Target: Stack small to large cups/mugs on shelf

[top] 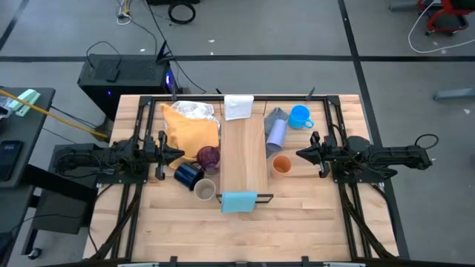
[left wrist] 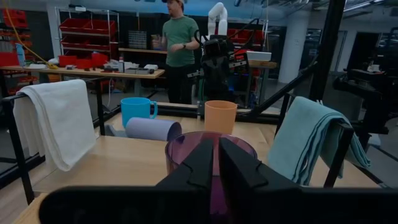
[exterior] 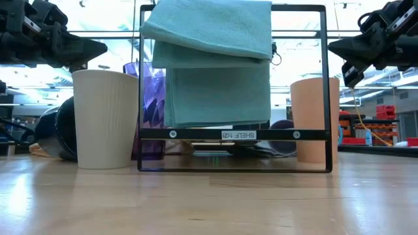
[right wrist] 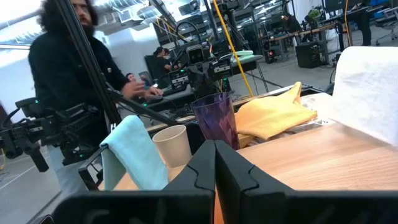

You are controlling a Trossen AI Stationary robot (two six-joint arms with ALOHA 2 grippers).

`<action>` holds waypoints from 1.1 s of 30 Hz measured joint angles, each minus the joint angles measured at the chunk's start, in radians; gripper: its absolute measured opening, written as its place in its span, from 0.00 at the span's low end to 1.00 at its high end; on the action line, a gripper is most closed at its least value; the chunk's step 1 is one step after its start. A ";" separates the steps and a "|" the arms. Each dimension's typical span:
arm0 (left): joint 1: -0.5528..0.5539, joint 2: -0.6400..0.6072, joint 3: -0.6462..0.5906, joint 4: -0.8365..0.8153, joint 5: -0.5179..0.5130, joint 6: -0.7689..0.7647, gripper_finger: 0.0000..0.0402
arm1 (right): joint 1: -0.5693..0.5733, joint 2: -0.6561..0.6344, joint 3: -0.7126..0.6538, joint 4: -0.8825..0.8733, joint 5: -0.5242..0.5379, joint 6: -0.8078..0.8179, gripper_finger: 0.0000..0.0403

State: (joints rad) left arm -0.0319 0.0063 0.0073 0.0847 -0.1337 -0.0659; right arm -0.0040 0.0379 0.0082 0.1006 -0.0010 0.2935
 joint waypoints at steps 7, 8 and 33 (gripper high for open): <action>0.000 0.000 0.000 0.000 0.000 0.000 0.06 | 0.000 0.000 0.000 0.000 0.000 0.000 0.02; 0.000 0.000 0.000 0.000 0.000 0.000 0.06 | 0.000 0.000 0.000 0.000 0.000 0.000 0.02; 0.000 0.000 0.000 0.000 0.000 0.000 0.07 | 0.000 0.000 0.000 0.000 0.000 0.000 0.02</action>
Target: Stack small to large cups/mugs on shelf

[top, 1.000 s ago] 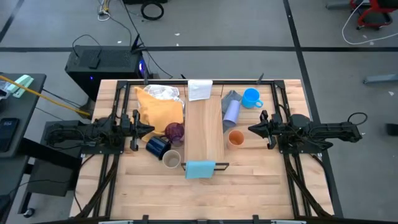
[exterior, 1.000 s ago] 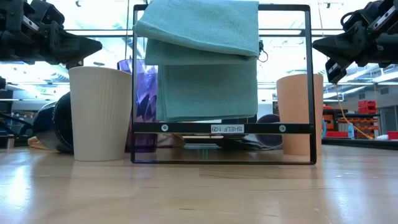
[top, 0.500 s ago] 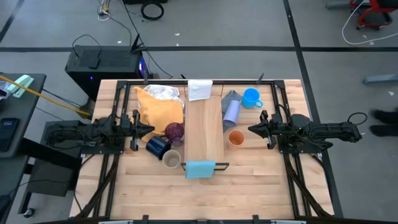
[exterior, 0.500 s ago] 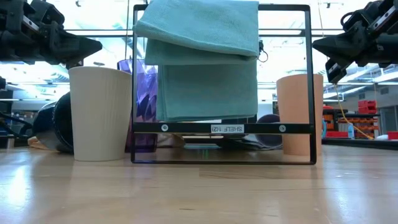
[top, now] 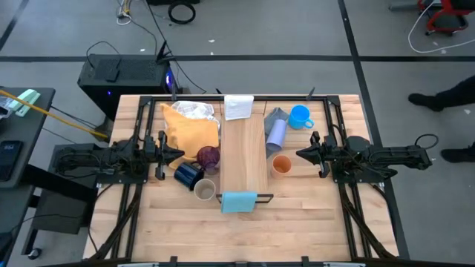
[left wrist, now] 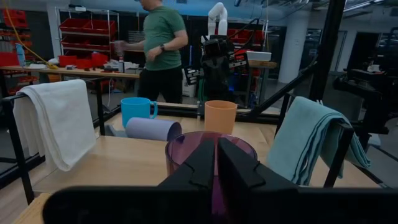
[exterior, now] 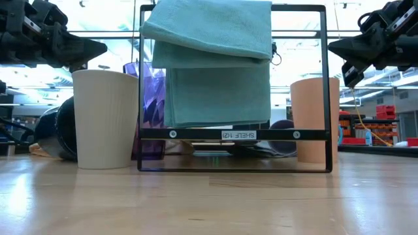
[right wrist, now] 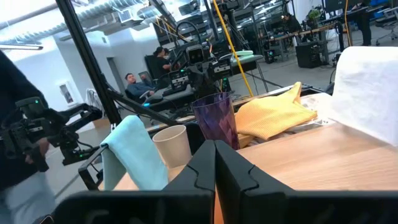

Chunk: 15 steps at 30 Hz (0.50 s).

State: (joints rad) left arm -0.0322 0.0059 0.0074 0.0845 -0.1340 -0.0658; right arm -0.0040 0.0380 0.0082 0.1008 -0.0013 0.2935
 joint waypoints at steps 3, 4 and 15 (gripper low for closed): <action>0.000 0.000 0.000 0.000 0.000 0.000 0.08 | 0.000 0.000 0.000 0.000 0.000 0.000 0.02; 0.000 0.000 0.000 0.000 0.000 0.000 0.09 | 0.000 0.000 0.000 0.000 0.000 0.000 0.02; 0.000 0.000 0.000 0.000 0.000 0.000 0.06 | 0.000 0.000 0.000 0.000 0.000 0.000 0.02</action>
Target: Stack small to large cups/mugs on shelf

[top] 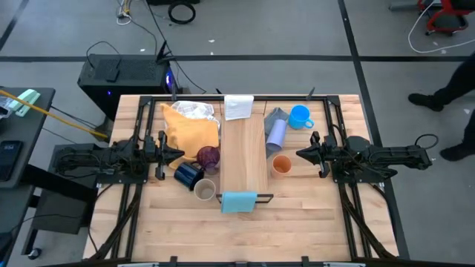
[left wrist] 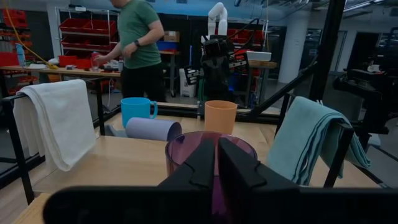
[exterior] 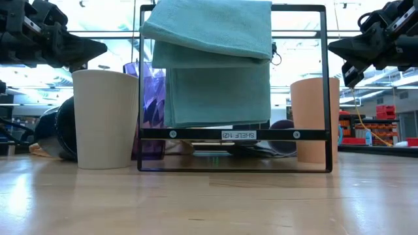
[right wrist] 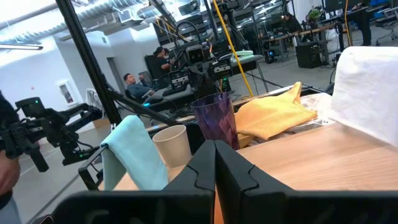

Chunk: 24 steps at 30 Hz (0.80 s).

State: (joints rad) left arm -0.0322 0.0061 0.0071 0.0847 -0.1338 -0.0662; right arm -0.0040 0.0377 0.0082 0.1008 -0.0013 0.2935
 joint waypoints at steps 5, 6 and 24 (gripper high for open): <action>0.000 0.000 0.000 0.000 0.000 0.000 0.07 | 0.000 0.000 0.000 0.000 0.000 0.000 0.02; 0.000 0.000 0.000 0.000 0.000 0.000 0.07 | 0.000 0.000 0.000 0.000 0.000 0.000 0.02; 0.000 0.000 0.000 0.000 0.000 0.000 0.06 | 0.000 0.000 0.000 0.000 0.000 0.000 0.02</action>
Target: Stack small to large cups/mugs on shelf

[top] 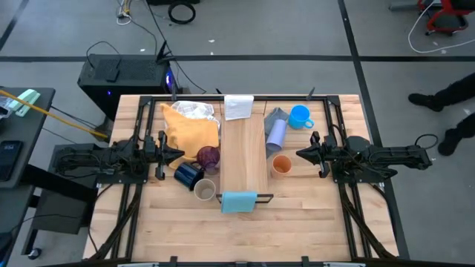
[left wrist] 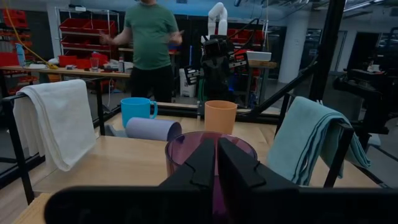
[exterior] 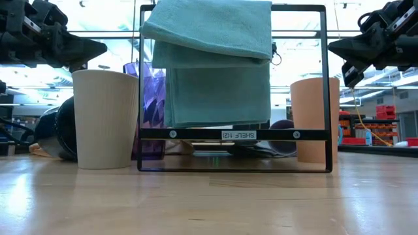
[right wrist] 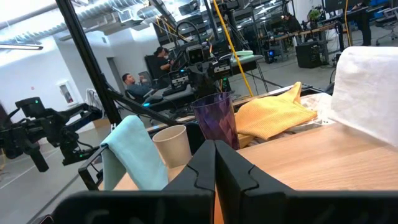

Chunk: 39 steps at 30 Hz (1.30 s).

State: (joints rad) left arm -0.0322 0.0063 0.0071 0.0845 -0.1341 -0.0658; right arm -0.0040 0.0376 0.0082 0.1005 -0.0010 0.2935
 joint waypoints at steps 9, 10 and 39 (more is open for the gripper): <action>0.000 0.000 0.000 0.000 0.000 0.000 0.09 | 0.000 0.000 0.000 0.000 0.000 0.000 0.02; 0.000 0.000 0.000 0.000 0.000 0.000 0.09 | 0.000 0.000 0.000 0.000 0.000 0.000 0.02; 0.000 0.000 0.000 0.000 0.000 0.000 0.07 | 0.000 0.000 0.000 0.000 0.000 0.000 0.02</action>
State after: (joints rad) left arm -0.0322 0.0063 0.0071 0.0849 -0.1337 -0.0661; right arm -0.0040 0.0376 0.0082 0.1005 -0.0010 0.2935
